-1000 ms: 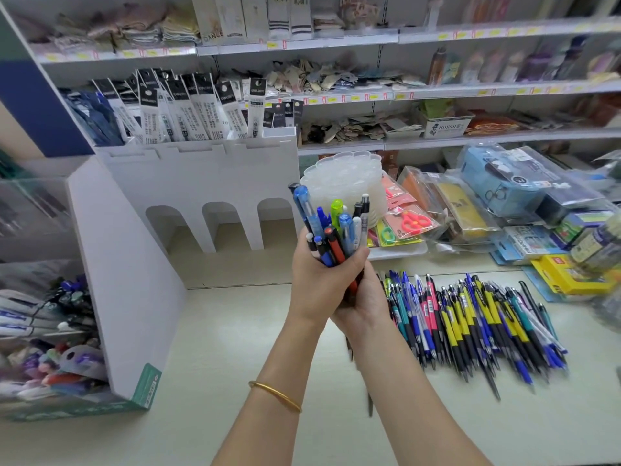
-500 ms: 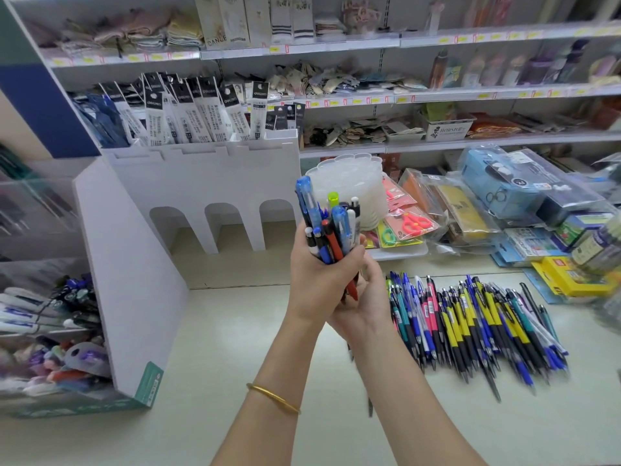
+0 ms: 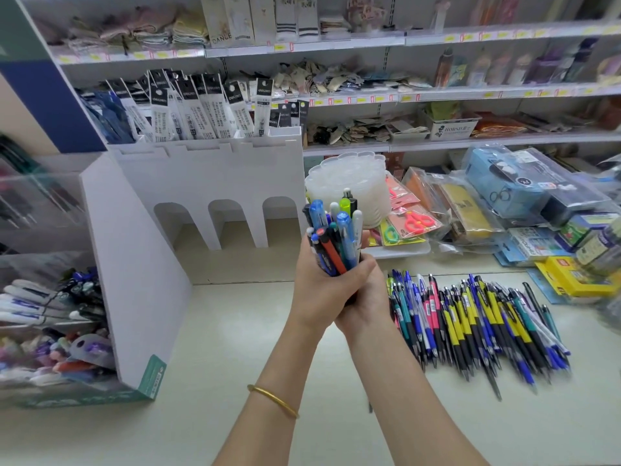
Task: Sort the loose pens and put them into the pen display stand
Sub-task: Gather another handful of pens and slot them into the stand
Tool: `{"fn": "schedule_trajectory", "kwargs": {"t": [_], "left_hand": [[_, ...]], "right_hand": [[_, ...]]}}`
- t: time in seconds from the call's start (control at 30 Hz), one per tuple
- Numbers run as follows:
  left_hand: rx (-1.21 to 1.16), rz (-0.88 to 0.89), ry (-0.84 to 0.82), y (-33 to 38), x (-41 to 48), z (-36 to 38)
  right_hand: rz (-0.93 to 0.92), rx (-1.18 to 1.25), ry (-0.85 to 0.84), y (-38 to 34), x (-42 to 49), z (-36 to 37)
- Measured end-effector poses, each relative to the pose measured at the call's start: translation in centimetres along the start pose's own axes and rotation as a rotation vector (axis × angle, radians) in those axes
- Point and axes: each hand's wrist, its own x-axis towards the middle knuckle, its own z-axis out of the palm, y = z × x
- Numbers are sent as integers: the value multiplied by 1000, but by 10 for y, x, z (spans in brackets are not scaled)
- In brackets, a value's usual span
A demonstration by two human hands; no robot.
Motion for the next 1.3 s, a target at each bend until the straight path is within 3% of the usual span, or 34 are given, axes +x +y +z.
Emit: {"fn": "schedule_trajectory", "kwargs": {"t": [0.17, 0.3, 0.43, 0.53, 0.63, 0.77, 0.87, 1.0, 1.17, 1.3], "left_hand": [[2, -30, 4, -6, 0, 0], [-18, -63, 82, -8, 1, -6], [-119, -139, 184, -9, -1, -24], [-102, -190, 199, -8, -8, -49], [-112, -232, 256, -5, -21, -77], [-103, -273, 328, 2, -43, -111], [-102, -257, 384, 9, -60, -138], [-220, -289, 406, 19, -79, -177], [-316, -316, 301, 33, -90, -231], [-347, -331, 257, 46, -102, -292]], "right_hand": [[-24, 29, -28, 5, -7, 5], [90, -16, 103, 12, -5, -2], [162, -322, 232, 19, -10, -3], [-147, -732, 289, 23, -12, 2], [-417, -965, 48, 21, -19, 28], [-380, -1313, -372, 46, -18, 69], [-366, -1577, -515, 87, -18, 83], [-286, -1527, -552, 131, -22, 95], [-98, -1207, -495, 174, -35, 117], [-162, -1184, -478, 221, -47, 139]]}}
